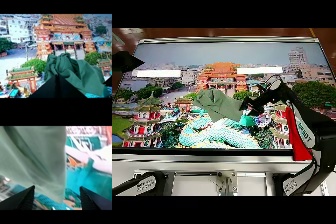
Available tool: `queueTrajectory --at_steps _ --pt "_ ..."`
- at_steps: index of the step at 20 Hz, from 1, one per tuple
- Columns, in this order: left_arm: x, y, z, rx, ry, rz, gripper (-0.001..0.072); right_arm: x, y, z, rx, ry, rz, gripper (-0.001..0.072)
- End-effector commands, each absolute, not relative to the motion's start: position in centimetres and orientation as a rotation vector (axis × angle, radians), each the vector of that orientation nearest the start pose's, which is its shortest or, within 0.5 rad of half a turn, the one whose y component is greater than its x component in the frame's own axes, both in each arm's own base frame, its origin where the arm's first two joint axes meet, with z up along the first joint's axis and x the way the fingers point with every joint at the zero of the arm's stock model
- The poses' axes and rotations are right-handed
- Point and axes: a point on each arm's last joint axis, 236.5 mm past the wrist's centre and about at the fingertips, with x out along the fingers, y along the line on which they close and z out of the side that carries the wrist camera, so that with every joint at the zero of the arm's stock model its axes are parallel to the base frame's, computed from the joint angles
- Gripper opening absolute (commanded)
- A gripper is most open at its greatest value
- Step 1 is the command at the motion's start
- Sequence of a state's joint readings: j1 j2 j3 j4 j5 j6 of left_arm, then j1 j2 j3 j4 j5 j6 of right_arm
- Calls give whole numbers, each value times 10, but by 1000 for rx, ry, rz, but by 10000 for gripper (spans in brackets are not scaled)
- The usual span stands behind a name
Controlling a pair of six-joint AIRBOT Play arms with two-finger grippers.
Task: Fold the shirts.
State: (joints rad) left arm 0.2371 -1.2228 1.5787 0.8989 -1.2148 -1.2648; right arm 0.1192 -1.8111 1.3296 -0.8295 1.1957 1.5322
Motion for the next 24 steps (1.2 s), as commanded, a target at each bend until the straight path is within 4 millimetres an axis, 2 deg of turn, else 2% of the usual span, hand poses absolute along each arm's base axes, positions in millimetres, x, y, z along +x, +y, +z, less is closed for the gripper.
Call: queueTrajectory --at_steps 1,2,3,4,5,6,8,11,13,15,17,19,21,24 --pt "441 -38 238 -290 697 -385 36 429 227 -111 832 1481 395 679" --pt "440 -40 238 -291 698 -387 36 436 233 -112 853 1454 384 677" --pt "440 -43 239 -295 696 -396 36 440 237 -112 863 1435 378 576" --pt "440 -45 240 -302 693 -403 36 442 241 -111 871 1422 377 281" --pt "440 -47 242 -311 689 -412 36 445 242 -107 882 1411 383 75" --pt "440 -49 243 -317 686 -419 37 449 243 -97 867 1378 423 58" --pt "439 -53 244 -320 685 -428 36 459 238 -53 796 1277 545 58" --pt "439 -59 245 -321 686 -445 37 465 204 49 751 1148 671 58" --pt "438 -66 245 -317 688 -459 36 462 159 108 737 1084 663 58" --pt "437 -70 246 -322 688 -470 36 456 94 140 707 1046 521 58" --pt "436 -76 246 -325 692 -480 36 442 22 154 687 1023 333 58" --pt "435 -80 247 -326 693 -490 36 422 -47 159 694 998 159 58" --pt "434 -85 248 -330 692 -504 36 403 -107 161 718 961 12 58" --pt "432 -98 248 -335 701 -528 36 382 -166 157 772 918 -130 58"
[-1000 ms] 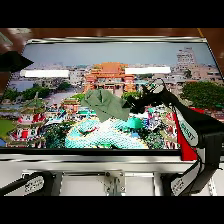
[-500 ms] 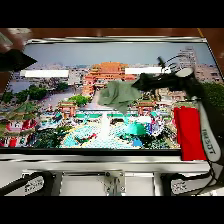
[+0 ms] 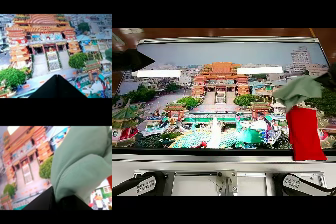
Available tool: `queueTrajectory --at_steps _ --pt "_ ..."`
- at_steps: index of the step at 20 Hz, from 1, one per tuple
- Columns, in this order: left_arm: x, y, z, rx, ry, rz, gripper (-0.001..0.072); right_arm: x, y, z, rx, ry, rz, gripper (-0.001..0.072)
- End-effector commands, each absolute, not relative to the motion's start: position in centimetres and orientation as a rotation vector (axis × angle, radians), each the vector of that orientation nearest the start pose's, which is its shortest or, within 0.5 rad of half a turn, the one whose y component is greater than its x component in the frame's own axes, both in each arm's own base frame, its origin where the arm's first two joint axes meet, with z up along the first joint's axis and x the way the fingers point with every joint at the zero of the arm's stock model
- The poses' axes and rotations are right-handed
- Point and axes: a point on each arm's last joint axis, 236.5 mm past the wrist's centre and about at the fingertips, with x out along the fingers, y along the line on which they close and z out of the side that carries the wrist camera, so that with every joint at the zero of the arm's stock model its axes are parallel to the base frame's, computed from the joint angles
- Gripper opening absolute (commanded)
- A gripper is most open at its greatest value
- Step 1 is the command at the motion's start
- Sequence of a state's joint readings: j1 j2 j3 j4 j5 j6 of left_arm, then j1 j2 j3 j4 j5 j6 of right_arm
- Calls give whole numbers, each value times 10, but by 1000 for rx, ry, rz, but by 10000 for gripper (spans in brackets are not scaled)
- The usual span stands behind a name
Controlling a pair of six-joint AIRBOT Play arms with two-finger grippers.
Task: Fold the shirts.
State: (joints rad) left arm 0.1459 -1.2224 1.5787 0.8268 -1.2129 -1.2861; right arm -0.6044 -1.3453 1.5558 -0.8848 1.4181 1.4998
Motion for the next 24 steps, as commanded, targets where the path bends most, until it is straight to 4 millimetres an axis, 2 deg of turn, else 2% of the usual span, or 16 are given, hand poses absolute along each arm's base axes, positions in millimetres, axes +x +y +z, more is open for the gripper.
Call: queueTrajectory --at_steps 1,4,6,8,11,14,17,20,21,22,23,24 --pt "431 -103 248 -331 704 -539 36 373 -181 153 768 924 -178 58" --pt "426 -120 248 -318 711 -576 36 349 -201 136 737 1005 -280 58" --pt "424 -129 248 -310 715 -595 36 333 -200 127 745 1079 -316 58" --pt "422 -134 248 -306 717 -607 36 306 -199 115 774 1196 -393 58" --pt "423 -138 250 -304 709 -612 36 264 -178 96 842 1393 -428 58" --pt "424 -138 250 -304 704 -610 36 223 -159 65 873 1544 -472 58" --pt "424 -138 250 -304 704 -610 36 166 -161 35 823 1687 -651 57" --pt "423 -139 250 -303 704 -614 36 150 -145 -1 881 1709 -707 58" --pt "423 -141 250 -302 705 -619 36 147 -144 -14 900 1698 -743 92" --pt "422 -143 250 -300 706 -622 36 142 -142 -26 908 1706 -764 301" --pt "421 -145 250 -299 707 -627 36 136 -142 -33 887 1727 -765 551" --pt "422 -145 250 -299 707 -626 36 130 -144 -34 856 1747 -766 594"
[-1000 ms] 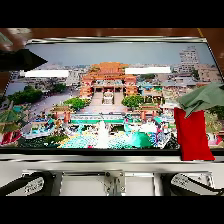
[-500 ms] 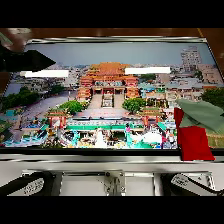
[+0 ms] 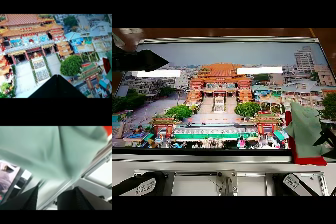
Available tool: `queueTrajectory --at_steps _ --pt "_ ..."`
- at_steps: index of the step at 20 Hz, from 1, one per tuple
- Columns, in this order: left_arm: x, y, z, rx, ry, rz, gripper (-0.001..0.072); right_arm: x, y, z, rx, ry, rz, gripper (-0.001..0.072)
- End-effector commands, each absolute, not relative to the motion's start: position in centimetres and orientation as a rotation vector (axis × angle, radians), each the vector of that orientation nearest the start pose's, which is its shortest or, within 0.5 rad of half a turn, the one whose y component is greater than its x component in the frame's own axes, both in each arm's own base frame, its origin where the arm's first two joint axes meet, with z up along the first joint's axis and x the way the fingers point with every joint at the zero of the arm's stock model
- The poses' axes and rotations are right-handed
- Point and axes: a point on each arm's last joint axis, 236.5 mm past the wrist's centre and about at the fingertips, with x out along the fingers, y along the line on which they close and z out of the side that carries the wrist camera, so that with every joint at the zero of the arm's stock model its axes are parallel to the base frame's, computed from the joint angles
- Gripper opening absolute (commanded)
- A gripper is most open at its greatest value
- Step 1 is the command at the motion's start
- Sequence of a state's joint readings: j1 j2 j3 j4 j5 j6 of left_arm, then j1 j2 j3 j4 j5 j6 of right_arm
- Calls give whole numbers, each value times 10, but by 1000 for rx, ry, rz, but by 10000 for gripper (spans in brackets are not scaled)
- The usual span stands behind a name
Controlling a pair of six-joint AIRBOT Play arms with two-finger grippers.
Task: Fold the shirts.
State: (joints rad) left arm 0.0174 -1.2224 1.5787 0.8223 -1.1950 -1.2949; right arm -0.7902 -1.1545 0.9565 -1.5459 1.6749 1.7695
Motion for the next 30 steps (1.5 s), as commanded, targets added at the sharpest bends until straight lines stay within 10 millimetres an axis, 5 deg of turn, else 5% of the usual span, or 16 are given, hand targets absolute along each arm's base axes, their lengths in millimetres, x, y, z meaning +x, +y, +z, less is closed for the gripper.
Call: queueTrajectory --at_steps 1,4,6,8,10,12,13,14,15,17,20,30 --pt "422 -145 250 -298 707 -625 36 123 -152 -32 812 1763 -792 594" --pt "427 -142 244 -292 715 -611 36 130 -184 -6 690 1713 -820 588" --pt "433 -139 228 -259 749 -588 35 185 -210 32 651 1475 -765 588" --pt "439 -115 181 -119 878 -409 33 265 -214 85 659 1164 -623 588" --pt "427 -91 120 86 1096 -187 34 342 -175 131 635 955 -421 590" --pt "401 -115 77 232 1279 -207 48 371 -116 125 462 1011 -270 594" --pt "396 -133 63 256 1317 -246 217 372 -96 110 359 1087 -242 699" --pt "391 -153 51 260 1346 -289 599 371 -76 91 312 1163 -220 699" --pt "387 -166 43 254 1366 -323 712 366 -58 76 297 1243 -179 698" --pt "386 -180 33 214 1387 -363 713 356 -38 56 268 1362 -133 697" --pt "390 -185 34 128 1385 -389 713 356 -22 51 243 1388 -96 696" --pt "395 -187 35 124 1359 -416 712 358 -16 51 247 1383 -79 696"
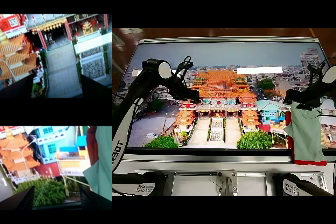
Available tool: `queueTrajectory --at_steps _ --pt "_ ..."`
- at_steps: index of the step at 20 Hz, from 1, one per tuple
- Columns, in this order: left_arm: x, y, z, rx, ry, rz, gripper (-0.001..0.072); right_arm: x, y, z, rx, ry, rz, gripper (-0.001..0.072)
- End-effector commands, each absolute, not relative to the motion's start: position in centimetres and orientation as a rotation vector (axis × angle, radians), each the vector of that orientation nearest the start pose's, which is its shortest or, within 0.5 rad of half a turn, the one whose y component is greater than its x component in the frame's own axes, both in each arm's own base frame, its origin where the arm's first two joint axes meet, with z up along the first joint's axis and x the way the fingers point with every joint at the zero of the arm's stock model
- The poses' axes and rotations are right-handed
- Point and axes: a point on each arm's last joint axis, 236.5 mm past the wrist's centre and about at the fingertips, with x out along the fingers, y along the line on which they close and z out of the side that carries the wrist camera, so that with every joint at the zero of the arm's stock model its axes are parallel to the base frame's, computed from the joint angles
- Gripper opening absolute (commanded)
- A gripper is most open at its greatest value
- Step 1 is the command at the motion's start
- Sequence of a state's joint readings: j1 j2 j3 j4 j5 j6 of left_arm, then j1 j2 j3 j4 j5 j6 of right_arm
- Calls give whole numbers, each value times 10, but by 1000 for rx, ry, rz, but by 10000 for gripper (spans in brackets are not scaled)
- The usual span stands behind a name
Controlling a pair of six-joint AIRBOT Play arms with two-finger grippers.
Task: Fold the shirts.
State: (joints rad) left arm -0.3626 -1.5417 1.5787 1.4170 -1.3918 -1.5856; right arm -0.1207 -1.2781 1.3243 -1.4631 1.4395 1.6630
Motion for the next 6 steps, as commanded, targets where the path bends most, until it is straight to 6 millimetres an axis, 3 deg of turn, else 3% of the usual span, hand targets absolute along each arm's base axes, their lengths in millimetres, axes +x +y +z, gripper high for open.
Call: queueTrajectory --at_steps 1,6 --pt "395 -187 35 134 1357 -422 712 358 -16 51 247 1383 -79 696" --pt "400 -177 34 171 1350 -390 712 358 -16 51 247 1383 -79 696"
